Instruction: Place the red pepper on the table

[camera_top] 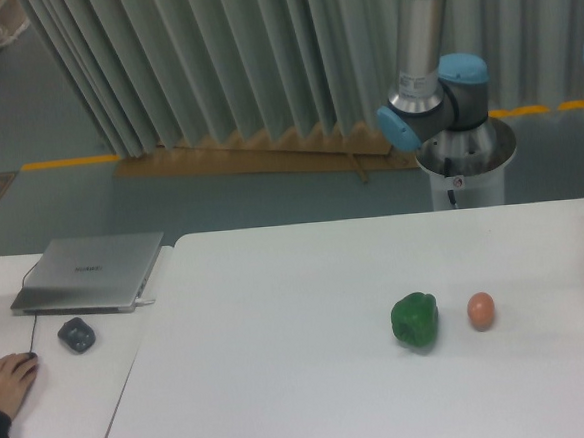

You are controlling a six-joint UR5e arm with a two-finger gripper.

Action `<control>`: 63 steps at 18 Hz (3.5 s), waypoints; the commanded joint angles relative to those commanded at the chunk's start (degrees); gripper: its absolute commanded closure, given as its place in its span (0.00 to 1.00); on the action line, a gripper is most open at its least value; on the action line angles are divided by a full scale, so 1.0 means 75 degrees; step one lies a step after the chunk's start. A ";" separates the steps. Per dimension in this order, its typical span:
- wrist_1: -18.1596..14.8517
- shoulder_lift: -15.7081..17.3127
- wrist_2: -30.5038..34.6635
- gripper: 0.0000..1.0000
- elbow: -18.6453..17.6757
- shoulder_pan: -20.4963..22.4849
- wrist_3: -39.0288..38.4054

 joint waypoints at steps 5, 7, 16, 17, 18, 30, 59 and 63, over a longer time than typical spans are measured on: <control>0.0047 -0.0023 -0.0082 0.00 0.0082 -0.0083 -0.0023; 0.0304 0.0000 -0.0036 0.00 0.0035 -0.0094 -0.0116; 0.0340 0.0000 -0.0059 0.00 0.0024 0.0234 -0.0304; 0.0340 0.0000 -0.0059 0.00 0.0023 0.0257 -0.0351; 0.0340 0.0012 -0.0047 0.00 0.0023 0.0258 -0.0374; 0.0269 0.0433 -0.0012 0.00 -0.0467 0.0211 -0.0632; 0.1405 -0.0690 -0.0692 0.00 0.0000 0.2086 -0.1056; 0.1605 -0.0820 -0.0214 0.00 -0.0012 0.1946 -0.0306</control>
